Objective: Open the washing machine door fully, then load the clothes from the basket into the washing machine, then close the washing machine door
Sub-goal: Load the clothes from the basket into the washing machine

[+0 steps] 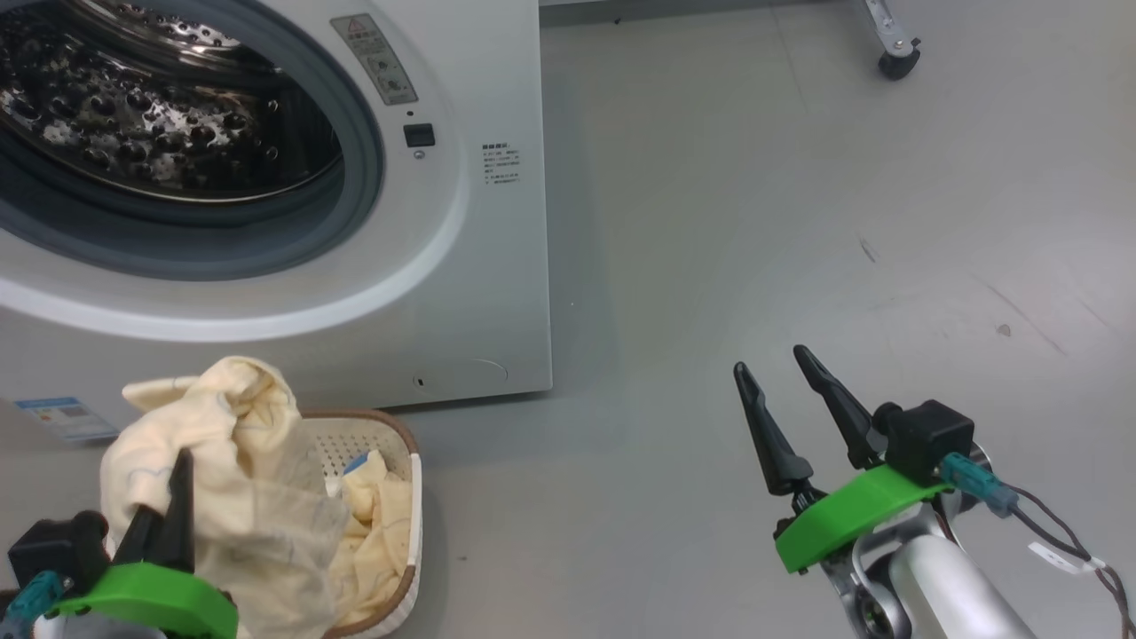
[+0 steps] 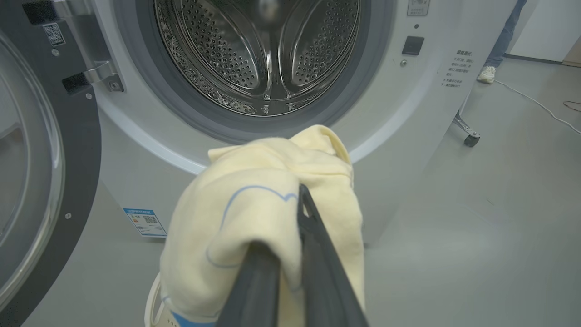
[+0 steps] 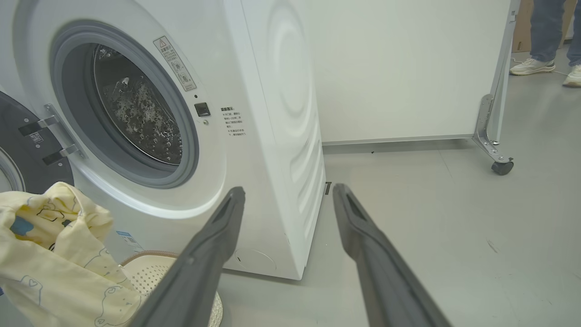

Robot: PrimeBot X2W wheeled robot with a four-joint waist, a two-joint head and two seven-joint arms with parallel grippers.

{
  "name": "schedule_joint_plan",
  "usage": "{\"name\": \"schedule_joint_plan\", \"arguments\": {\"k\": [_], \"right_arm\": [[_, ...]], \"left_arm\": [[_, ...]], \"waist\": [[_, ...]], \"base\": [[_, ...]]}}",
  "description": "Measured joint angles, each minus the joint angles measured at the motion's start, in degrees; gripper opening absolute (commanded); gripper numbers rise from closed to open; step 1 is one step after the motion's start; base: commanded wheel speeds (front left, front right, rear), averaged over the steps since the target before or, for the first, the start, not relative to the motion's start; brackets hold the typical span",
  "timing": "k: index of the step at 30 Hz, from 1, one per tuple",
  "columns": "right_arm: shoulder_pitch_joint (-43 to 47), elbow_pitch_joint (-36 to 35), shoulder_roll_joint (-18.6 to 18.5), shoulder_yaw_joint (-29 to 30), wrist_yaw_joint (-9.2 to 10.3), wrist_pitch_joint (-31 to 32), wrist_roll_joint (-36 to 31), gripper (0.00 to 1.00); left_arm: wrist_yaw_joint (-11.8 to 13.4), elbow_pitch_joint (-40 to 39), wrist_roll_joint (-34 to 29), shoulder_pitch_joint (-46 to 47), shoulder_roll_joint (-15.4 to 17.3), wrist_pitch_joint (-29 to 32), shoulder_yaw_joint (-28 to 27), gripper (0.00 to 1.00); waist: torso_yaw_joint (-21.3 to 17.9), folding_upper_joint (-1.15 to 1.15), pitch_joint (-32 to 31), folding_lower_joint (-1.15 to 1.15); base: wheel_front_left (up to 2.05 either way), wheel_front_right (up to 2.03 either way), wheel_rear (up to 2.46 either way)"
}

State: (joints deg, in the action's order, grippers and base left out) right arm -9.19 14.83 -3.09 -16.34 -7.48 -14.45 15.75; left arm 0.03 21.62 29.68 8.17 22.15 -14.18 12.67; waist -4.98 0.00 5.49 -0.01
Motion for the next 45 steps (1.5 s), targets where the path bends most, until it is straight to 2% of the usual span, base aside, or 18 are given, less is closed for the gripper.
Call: {"name": "schedule_joint_plan", "arguments": {"k": [11, 22, 29, 35, 45], "right_arm": [[1.9, 0.1, 0.0, 0.1, 0.00, 0.0, 1.0, 1.00], [2.0, 0.3, 0.0, 0.0, 0.00, 0.0, 1.0, 1.00], [2.0, 0.1, 0.0, -0.1, 0.00, 0.0, 1.0, 1.00], [1.5, -1.0, 0.0, -0.1, 0.00, 0.0, 1.0, 1.00], [-2.8, -3.5, 0.0, 0.9, 0.00, 0.0, 0.9, 1.00]], "left_arm": [[-1.0, -5.8, -3.3, -6.5, -3.3, 0.0, -4.8, 0.00], [-2.6, -7.6, -6.0, -7.4, -4.9, 0.0, -7.2, 0.00], [-4.6, -8.6, -6.7, -6.6, -5.4, 0.0, -8.7, 0.00], [-5.9, -9.0, -6.3, -0.5, -4.0, 0.0, -9.1, 0.00], [-7.1, -8.0, -0.3, 16.8, 0.9, 1.3, -9.6, 0.00]], "waist": [[-0.3, 0.00, -2.9, 0.00], [-0.6, -0.01, -2.8, 0.00], [-0.7, -0.01, -0.9, 0.01], [-1.1, -0.01, 2.8, 0.01], [-2.7, -0.01, 11.6, 0.02]], "base": [[0.00, 0.00, 0.00], [0.00, 0.00, 0.00], [0.00, 0.00, 0.00], [0.00, 0.00, 0.00], [0.00, 0.00, 0.00]]}}
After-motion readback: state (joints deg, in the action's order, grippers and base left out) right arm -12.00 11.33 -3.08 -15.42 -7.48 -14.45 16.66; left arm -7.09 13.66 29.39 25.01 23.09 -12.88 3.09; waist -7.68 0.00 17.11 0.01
